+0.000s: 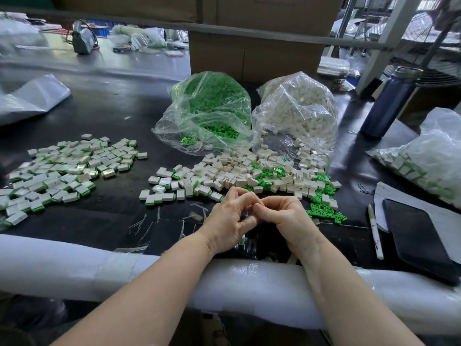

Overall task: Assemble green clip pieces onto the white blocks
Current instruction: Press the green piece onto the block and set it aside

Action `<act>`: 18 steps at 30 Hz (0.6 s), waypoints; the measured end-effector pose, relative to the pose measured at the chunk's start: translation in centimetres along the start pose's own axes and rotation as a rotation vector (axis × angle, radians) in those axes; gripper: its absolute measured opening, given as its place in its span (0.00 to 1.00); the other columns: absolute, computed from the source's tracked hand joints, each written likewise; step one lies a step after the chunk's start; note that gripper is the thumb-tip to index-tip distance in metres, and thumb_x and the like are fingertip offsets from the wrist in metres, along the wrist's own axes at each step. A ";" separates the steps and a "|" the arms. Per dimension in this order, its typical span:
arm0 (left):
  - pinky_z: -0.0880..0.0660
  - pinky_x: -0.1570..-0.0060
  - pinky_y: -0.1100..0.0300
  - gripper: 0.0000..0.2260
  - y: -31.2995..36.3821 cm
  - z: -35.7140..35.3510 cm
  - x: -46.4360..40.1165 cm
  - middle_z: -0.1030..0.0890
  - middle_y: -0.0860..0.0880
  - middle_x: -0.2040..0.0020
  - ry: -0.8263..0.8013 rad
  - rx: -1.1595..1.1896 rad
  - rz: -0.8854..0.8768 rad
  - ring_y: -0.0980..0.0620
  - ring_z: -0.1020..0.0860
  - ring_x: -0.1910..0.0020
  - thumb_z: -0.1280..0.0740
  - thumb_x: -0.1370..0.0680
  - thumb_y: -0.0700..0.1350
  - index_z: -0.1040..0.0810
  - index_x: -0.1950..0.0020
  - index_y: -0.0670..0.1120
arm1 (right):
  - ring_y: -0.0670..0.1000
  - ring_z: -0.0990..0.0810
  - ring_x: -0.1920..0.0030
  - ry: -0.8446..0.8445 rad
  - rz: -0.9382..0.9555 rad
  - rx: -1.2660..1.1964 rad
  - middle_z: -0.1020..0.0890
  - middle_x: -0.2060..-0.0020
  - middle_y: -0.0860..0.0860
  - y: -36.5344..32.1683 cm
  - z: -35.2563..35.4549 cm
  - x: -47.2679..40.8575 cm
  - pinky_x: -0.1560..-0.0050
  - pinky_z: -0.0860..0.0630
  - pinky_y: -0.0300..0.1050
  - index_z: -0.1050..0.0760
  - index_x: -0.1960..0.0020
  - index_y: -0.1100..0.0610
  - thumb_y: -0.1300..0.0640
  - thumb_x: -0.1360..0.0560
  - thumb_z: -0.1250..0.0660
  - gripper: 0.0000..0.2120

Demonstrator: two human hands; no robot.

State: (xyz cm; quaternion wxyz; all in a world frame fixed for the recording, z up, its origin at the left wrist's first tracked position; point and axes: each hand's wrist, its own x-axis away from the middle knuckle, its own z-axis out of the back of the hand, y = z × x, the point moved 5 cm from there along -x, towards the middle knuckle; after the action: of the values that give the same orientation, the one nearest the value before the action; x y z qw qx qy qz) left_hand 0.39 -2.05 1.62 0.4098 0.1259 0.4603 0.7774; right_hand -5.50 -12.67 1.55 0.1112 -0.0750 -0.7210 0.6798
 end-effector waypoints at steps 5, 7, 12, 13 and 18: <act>0.30 0.40 0.48 0.06 0.4 0.0 0.2 0.33 0.54 0.48 -0.022 -0.006 0.014 0.47 0.28 0.46 0.37 0.28 0.47 0.28 0.55 0.59 | 0.56 0.20 0.65 0.016 0.002 0.008 0.18 0.66 0.61 0.1 0.1 -0.1 0.60 0.21 0.46 0.18 0.59 0.64 0.64 0.29 0.31 0.04; 0.29 0.40 0.49 0.07 0.5 0.1 0.2 0.33 0.53 0.48 -0.011 0.005 0.026 0.48 0.28 0.46 0.39 0.30 0.48 0.28 0.54 0.58 | 0.57 0.19 0.64 0.020 0.016 0.011 0.18 0.66 0.61 0.2 0.0 -0.1 0.58 0.21 0.47 0.17 0.59 0.62 0.61 0.29 0.30 0.05; 0.27 0.47 0.65 0.04 0.0 0.5 0.0 0.33 0.49 0.48 0.072 0.100 0.022 0.56 0.28 0.54 0.35 0.22 0.41 0.25 0.51 0.50 | 0.52 0.17 0.62 0.075 0.082 -0.020 0.15 0.64 0.56 -0.1 -0.3 -0.1 0.60 0.21 0.42 0.17 0.56 0.57 0.50 0.32 0.31 0.11; 0.28 0.49 0.69 0.03 0.0 0.6 0.0 0.32 0.49 0.48 0.091 0.096 0.027 0.58 0.29 0.55 0.35 0.22 0.42 0.25 0.51 0.49 | 0.52 0.16 0.62 0.111 0.090 -0.041 0.15 0.63 0.55 0.0 0.0 -0.2 0.61 0.21 0.41 0.18 0.55 0.58 0.52 0.31 0.31 0.10; 0.27 0.52 0.67 0.02 -0.3 0.7 -0.1 0.32 0.51 0.50 0.114 0.067 0.049 0.56 0.28 0.57 0.35 0.23 0.43 0.25 0.51 0.50 | 0.50 0.18 0.64 0.215 0.141 0.086 0.16 0.66 0.53 -0.2 0.8 -0.1 0.61 0.21 0.42 0.19 0.59 0.57 0.64 0.28 0.30 0.04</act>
State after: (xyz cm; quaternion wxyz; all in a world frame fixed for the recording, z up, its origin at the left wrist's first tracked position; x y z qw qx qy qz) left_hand 0.98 -1.60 1.80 0.3594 0.1063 0.5056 0.7771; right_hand -5.61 -13.50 1.66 0.1430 -0.1932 -0.6679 0.7044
